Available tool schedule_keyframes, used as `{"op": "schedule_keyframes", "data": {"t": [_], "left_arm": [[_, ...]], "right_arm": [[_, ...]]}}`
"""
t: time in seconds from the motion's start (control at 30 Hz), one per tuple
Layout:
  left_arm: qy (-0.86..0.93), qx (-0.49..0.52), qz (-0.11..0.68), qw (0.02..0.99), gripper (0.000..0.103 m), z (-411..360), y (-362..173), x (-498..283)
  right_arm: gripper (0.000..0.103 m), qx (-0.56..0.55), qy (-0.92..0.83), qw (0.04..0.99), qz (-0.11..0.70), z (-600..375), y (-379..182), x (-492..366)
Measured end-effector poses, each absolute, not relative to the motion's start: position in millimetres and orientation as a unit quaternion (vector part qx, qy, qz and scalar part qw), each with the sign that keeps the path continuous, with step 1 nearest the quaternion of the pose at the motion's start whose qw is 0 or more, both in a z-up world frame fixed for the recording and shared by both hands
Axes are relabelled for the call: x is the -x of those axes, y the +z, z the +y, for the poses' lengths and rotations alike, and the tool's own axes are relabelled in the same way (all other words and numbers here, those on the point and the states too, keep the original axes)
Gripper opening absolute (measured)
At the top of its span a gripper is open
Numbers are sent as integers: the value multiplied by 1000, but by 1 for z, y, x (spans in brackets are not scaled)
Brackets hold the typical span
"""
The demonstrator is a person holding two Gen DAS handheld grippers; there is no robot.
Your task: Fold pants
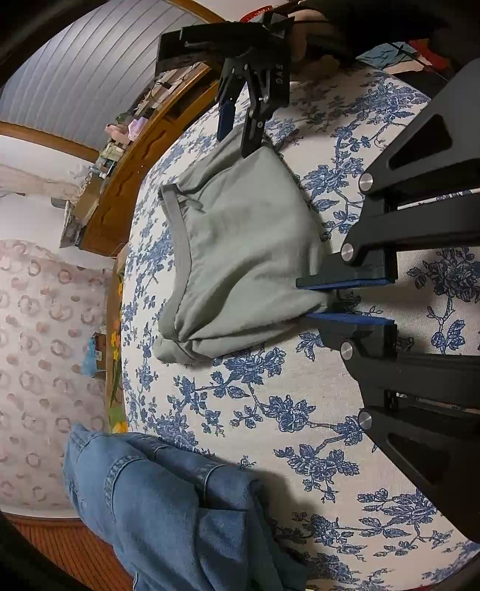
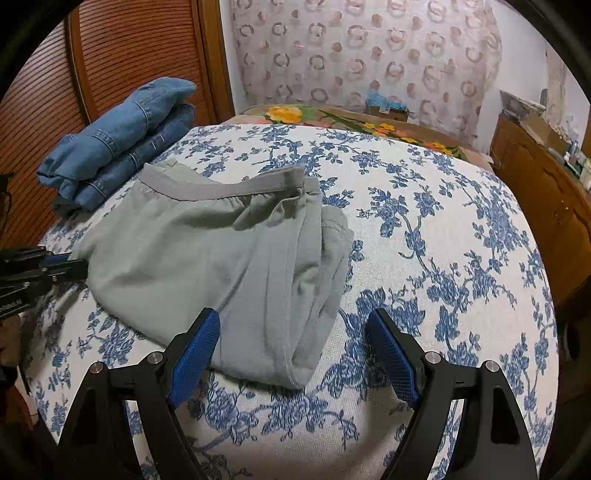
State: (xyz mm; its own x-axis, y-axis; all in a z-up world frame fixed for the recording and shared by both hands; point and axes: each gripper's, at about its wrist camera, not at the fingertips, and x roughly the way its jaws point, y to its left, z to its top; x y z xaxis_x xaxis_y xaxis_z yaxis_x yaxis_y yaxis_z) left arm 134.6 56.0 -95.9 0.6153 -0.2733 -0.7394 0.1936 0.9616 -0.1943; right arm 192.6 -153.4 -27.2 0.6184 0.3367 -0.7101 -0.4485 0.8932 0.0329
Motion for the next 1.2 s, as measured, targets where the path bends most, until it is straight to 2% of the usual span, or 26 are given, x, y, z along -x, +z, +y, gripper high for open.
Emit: {"op": "schedule_keyframes", "data": {"t": [0.1, 0.17, 0.3, 0.43, 0.53, 0.9, 1.2], "left_arm": [[-131, 47, 419, 898, 12, 56, -96, -135], [-131, 47, 418, 898, 12, 56, -96, -136], [-131, 49, 417, 898, 12, 56, -97, -135], [-131, 49, 417, 898, 12, 56, -97, -134], [-131, 48, 416, 899, 12, 56, -97, -134], [-154, 49, 385, 908, 12, 48, -66, -101], [-178, 40, 390, 903, 12, 35, -62, -69]], "right_arm": [[71, 62, 236, 891, 383, -161, -24, -188], [58, 54, 242, 888, 386, -166, -24, -185], [45, 42, 259, 883, 389, -175, -23, -182], [16, 42, 280, 876, 390, -174, -22, -180], [7, 36, 282, 880, 380, -180, -19, -178], [5, 15, 287, 892, 350, -205, -8, -137], [5, 8, 283, 900, 331, -222, 0, -99]]}}
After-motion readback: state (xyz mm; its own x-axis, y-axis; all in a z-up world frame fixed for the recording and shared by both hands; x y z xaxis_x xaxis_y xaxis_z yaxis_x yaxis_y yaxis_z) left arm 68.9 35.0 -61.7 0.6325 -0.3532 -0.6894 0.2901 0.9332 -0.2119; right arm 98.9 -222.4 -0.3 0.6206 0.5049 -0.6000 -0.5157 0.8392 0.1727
